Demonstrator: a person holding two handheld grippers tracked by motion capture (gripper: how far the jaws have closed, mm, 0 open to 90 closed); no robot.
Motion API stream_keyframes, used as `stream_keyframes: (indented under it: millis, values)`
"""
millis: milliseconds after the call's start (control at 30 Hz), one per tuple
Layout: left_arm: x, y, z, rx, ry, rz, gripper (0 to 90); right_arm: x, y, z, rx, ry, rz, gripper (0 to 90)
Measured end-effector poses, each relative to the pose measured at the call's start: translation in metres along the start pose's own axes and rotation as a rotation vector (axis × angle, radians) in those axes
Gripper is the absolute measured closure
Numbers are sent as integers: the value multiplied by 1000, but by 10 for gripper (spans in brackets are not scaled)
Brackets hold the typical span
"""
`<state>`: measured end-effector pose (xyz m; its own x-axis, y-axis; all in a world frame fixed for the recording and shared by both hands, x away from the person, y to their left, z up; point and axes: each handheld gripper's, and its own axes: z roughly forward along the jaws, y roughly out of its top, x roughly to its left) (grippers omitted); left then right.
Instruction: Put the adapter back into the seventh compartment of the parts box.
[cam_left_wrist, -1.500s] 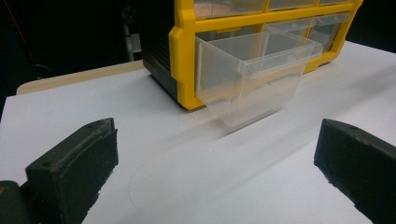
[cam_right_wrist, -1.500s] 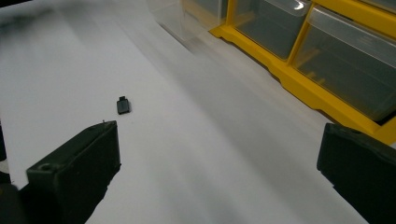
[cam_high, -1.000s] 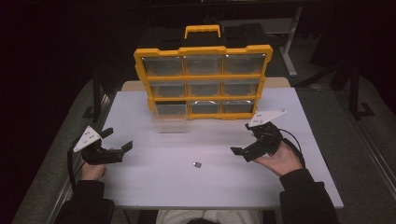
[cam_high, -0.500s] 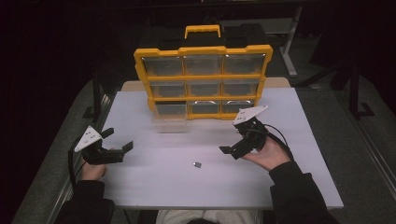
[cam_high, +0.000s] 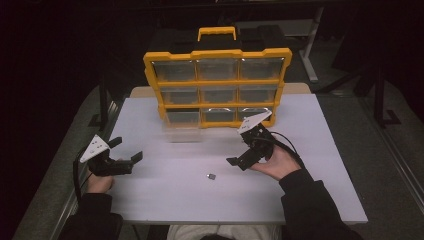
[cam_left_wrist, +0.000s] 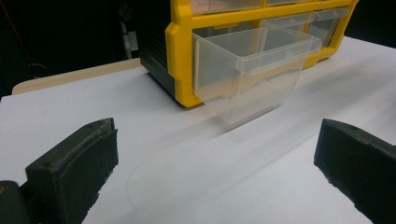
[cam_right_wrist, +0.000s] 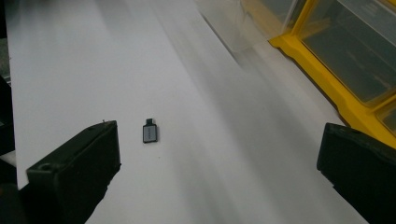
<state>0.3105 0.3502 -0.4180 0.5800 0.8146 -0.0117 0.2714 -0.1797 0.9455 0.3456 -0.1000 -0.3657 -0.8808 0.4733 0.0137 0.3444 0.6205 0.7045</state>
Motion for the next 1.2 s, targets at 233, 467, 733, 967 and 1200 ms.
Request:
stream_keyframes:
  millis: [233, 467, 733, 967, 1200]
  values:
    - [-1, 0, 1, 8, -8, 5, 0, 2, 3, 10, 23, 9, -14, 0]
    - [-2, 0, 2, 8, -13, 5, 0, 3, 6, 19, 43, 21, -24, 0]
    - [-1, 0, 2, 13, -13, 10, 0, 5, 8, 30, 72, 41, -36, 0]
    - [-1, 0, 2, 13, -15, 10, 0, 6, 10, 39, 85, 62, -39, 0]
    - [-1, 0, 2, 14, -16, 12, 0, 9, 11, 48, 106, 77, -55, 0]
